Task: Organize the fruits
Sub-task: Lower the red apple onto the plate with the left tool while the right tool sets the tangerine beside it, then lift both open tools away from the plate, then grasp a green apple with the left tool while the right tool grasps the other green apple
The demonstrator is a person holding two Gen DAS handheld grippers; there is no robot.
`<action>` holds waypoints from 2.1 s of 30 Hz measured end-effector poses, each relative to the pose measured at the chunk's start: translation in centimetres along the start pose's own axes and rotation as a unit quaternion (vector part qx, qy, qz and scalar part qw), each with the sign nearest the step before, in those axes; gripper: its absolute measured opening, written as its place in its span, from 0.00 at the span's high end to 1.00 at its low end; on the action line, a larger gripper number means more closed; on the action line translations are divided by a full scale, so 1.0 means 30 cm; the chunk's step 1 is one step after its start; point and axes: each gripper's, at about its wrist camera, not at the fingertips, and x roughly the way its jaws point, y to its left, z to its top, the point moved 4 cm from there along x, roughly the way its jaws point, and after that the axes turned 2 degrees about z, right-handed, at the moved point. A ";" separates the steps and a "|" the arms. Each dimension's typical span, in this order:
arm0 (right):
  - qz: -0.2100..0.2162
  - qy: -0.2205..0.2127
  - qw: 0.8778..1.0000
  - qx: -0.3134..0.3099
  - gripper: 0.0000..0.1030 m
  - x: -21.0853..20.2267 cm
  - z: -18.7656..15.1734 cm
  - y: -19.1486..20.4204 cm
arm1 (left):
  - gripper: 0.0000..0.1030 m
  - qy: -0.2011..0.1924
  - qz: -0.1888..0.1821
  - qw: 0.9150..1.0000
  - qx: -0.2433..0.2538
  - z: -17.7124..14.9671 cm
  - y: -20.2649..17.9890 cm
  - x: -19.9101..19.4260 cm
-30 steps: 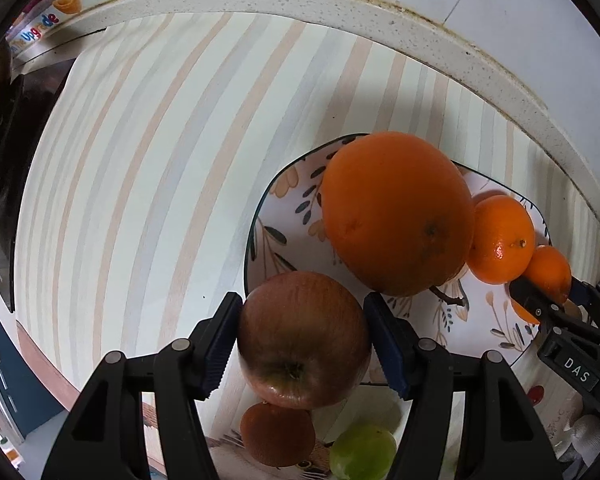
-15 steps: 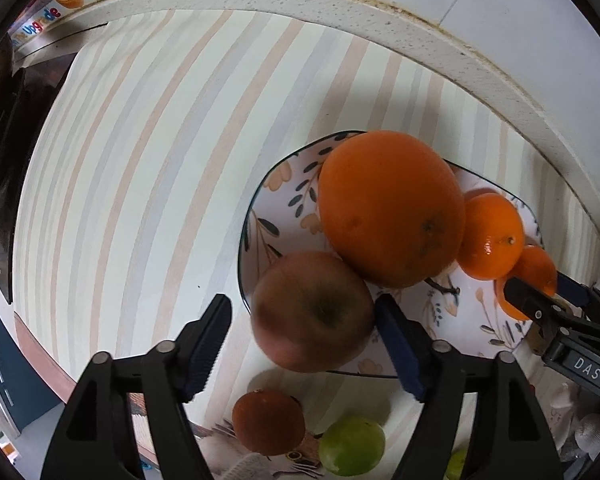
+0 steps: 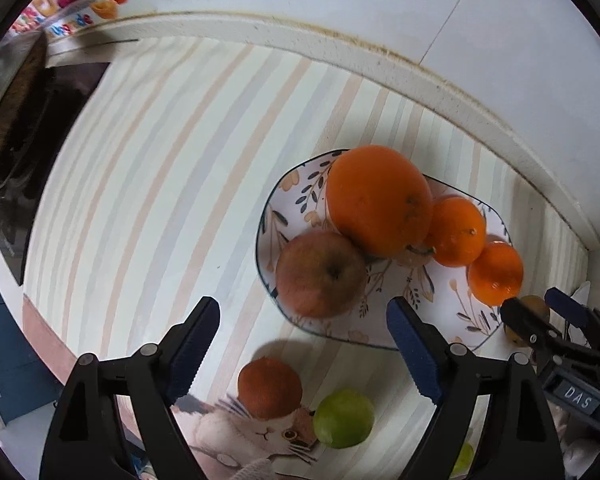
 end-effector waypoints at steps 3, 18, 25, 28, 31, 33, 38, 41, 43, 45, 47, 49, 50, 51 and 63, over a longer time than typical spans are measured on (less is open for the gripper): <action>0.006 -0.012 1.000 -0.004 0.09 -0.059 -0.049 0.025 | 0.17 -0.013 -0.002 1.000 0.003 -0.045 -0.003 -0.044; -0.002 -0.102 0.995 -0.016 0.09 -0.355 -0.264 0.075 | 0.17 -0.131 0.006 0.991 0.024 -0.230 -0.031 -0.343; -0.001 -0.134 0.991 -0.025 0.09 -0.488 -0.357 0.098 | 0.17 -0.155 -0.012 0.987 0.027 -0.324 -0.056 -0.433; 0.005 -0.144 0.989 -0.027 0.09 -0.535 -0.392 0.109 | 0.18 -0.169 -0.012 0.985 0.032 -0.360 -0.064 -0.472; 0.009 -0.156 0.987 -0.027 0.09 -0.578 -0.419 0.115 | 0.18 -0.177 -0.016 0.984 0.031 -0.381 -0.060 -0.500; 0.017 -0.161 0.986 -0.026 0.09 -0.603 -0.434 0.120 | 0.18 -0.183 -0.018 0.983 0.029 -0.394 -0.056 -0.518; 0.028 -0.171 0.985 -0.024 0.09 -0.644 -0.465 0.131 | 0.18 -0.193 -0.022 0.981 0.028 -0.416 -0.049 -0.551; 0.032 -0.173 0.984 -0.023 0.09 -0.658 -0.480 0.136 | 0.18 -0.196 -0.023 0.980 0.028 -0.428 -0.046 -0.562; 0.037 -0.173 0.984 -0.021 0.09 -0.661 -0.488 0.137 | 0.18 -0.197 -0.025 0.980 0.026 -0.436 -0.043 -0.566; 0.041 -0.173 0.984 -0.020 0.09 -0.663 -0.495 0.137 | 0.18 -0.196 -0.024 0.980 0.024 -0.442 -0.042 -0.565; 0.046 -0.169 0.984 -0.017 0.09 -0.656 -0.502 0.132 | 0.18 -0.191 -0.027 0.981 0.024 -0.449 -0.041 -0.556; 0.051 -0.165 0.985 -0.011 0.09 -0.642 -0.505 0.124 | 0.18 -0.184 -0.027 0.982 0.022 -0.455 -0.039 -0.540; 0.060 -0.160 0.985 -0.003 0.09 -0.631 -0.511 0.111 | 0.18 -0.179 -0.026 0.983 0.021 -0.459 -0.039 -0.527; 0.068 -0.154 0.986 0.005 0.09 -0.618 -0.515 0.096 | 0.18 -0.174 -0.023 0.984 0.021 -0.462 -0.040 -0.511; 0.069 -0.001 0.988 0.136 0.09 -0.185 -0.656 -0.224 | 0.18 -0.048 0.020 0.998 0.032 -0.452 -0.057 -0.143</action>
